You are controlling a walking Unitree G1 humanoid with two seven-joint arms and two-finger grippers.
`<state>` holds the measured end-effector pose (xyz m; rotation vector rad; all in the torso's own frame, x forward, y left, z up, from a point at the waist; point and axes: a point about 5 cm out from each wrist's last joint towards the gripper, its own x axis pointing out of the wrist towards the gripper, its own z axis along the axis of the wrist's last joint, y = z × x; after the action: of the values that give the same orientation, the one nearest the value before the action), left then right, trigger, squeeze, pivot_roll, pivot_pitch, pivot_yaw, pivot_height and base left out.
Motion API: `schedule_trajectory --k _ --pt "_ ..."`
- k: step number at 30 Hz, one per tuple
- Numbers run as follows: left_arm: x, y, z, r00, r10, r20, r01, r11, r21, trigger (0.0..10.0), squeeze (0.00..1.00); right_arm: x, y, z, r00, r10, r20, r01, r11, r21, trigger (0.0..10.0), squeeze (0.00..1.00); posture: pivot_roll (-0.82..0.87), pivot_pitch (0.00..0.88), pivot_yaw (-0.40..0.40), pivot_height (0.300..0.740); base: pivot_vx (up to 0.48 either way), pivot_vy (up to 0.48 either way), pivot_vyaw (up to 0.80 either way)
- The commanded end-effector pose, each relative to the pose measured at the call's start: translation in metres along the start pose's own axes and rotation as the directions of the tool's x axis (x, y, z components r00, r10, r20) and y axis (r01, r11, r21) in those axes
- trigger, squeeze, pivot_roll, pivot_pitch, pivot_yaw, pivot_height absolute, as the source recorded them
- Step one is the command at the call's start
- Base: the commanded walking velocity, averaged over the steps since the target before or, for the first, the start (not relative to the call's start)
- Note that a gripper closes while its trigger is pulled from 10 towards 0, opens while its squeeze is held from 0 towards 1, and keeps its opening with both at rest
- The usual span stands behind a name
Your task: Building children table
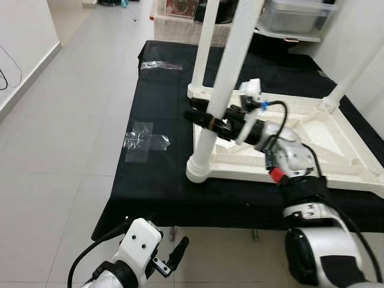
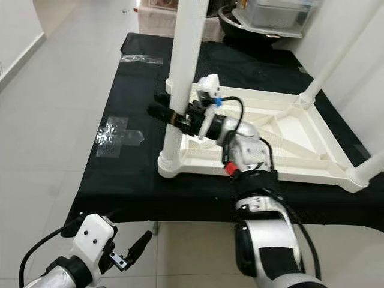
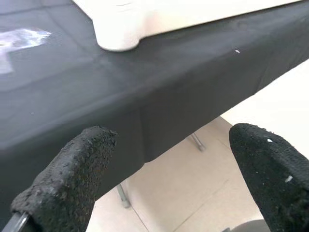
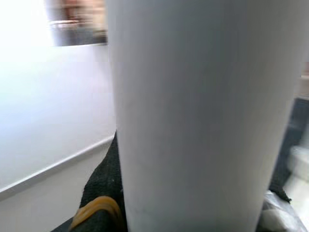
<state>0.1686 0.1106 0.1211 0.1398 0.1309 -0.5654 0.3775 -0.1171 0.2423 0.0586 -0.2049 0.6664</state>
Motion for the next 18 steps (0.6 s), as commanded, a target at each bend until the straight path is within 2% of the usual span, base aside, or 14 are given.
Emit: schedule_trajectory --k 1,3,4,5,6,7,8,9,11,12,14,15,17,18 --pt "-0.001 -0.001 -0.003 1.000 -0.004 -0.017 0.004 1.000 -0.010 10.0 0.00 -0.021 -0.026 -0.017 0.944 -0.318 -0.088 0.317 0.948 -0.026 0.0 0.00 0.11 0.148 -0.132 0.740 0.000 0.000 0.00" --pt "0.000 0.000 -0.003 1.000 -0.005 -0.017 0.005 1.000 -0.008 10.0 0.00 -0.033 -0.028 -0.020 0.848 -0.523 -0.089 0.520 0.852 -0.051 0.0 0.00 0.11 0.143 -0.128 0.740 0.000 0.000 0.00" --pt "0.000 0.000 -0.003 1.000 -0.005 -0.017 0.005 1.000 -0.008 10.0 0.00 -0.033 -0.028 -0.020 0.848 -0.523 -0.089 0.520 0.852 -0.051 0.0 0.00 0.11 0.143 -0.128 0.740 0.000 0.000 0.00" --pt "0.001 0.000 -0.003 1.000 -0.006 -0.016 0.006 1.000 -0.005 10.0 0.00 -0.040 -0.025 -0.023 0.771 -0.629 -0.100 0.627 0.777 -0.055 0.0 0.00 0.12 0.142 -0.132 0.740 0.000 0.000 0.00" --pt "0.001 0.000 -0.002 1.000 -0.006 -0.015 0.006 1.000 -0.003 10.0 0.00 -0.046 -0.022 -0.025 0.714 -0.691 -0.110 0.690 0.722 -0.055 0.0 0.00 0.12 0.142 -0.132 0.740 0.000 0.000 0.00" --pt "0.001 0.000 -0.002 1.000 -0.006 -0.015 0.006 1.000 -0.003 10.0 0.00 -0.046 -0.022 -0.025 0.714 -0.691 -0.110 0.690 0.722 -0.055 0.0 0.00 0.12 0.142 -0.132 0.740 0.000 0.000 0.00" --pt "0.002 0.001 -0.002 1.000 -0.005 -0.014 0.005 1.000 0.000 10.0 0.00 -0.048 -0.018 -0.028 0.675 -0.728 -0.124 0.728 0.684 -0.052 0.0 0.00 0.12 0.148 -0.126 0.740 0.000 0.000 0.00" --pt "0.002 0.001 -0.002 1.000 -0.002 -0.013 0.002 1.000 0.003 10.0 0.00 -0.046 -0.012 -0.031 0.657 -0.740 -0.143 0.745 0.666 -0.029 0.0 0.00 0.12 0.151 -0.130 0.740 0.000 0.000 0.00" --pt "0.002 0.002 -0.002 1.000 0.000 -0.013 0.000 1.000 0.006 10.0 0.00 -0.044 -0.006 -0.033 0.642 -0.752 -0.150 0.758 0.651 -0.020 0.0 0.00 0.12 0.156 -0.134 0.740 0.000 0.000 0.00" --pt "0.001 0.002 -0.002 1.000 0.003 -0.014 -0.003 1.000 0.006 10.0 0.00 -0.037 0.002 -0.034 0.666 -0.730 -0.153 0.741 0.671 0.030 10.0 0.00 0.12 0.150 -0.135 0.740 0.000 0.000 0.00" --pt "0.001 0.002 -0.002 1.000 0.005 -0.015 -0.005 1.000 0.006 10.0 0.00 -0.032 0.007 -0.034 0.685 -0.713 -0.153 0.726 0.684 0.064 10.0 0.00 0.12 0.143 -0.133 0.740 0.000 0.000 0.00" --pt "0.001 0.003 -0.002 1.000 0.003 -0.015 -0.003 1.000 0.003 10.0 0.00 -0.022 0.016 -0.027 0.743 -0.664 -0.083 0.669 0.735 0.105 10.0 1.00 0.12 0.159 -0.132 0.740 0.000 0.000 0.00" --pt "0.001 0.003 -0.002 1.000 0.003 -0.015 -0.003 1.000 0.003 10.0 0.00 -0.022 0.016 -0.027 0.743 -0.664 -0.083 0.669 0.735 0.105 10.0 1.00 0.12 0.159 -0.132 0.740 0.000 0.000 0.00" --pt "0.001 0.003 -0.002 1.000 0.000 -0.017 0.000 1.000 0.004 10.0 0.00 -0.017 0.017 -0.024 0.816 -0.577 -0.039 0.574 0.801 0.168 10.0 1.00 0.12 0.148 -0.135 0.740 0.000 0.000 0.00"
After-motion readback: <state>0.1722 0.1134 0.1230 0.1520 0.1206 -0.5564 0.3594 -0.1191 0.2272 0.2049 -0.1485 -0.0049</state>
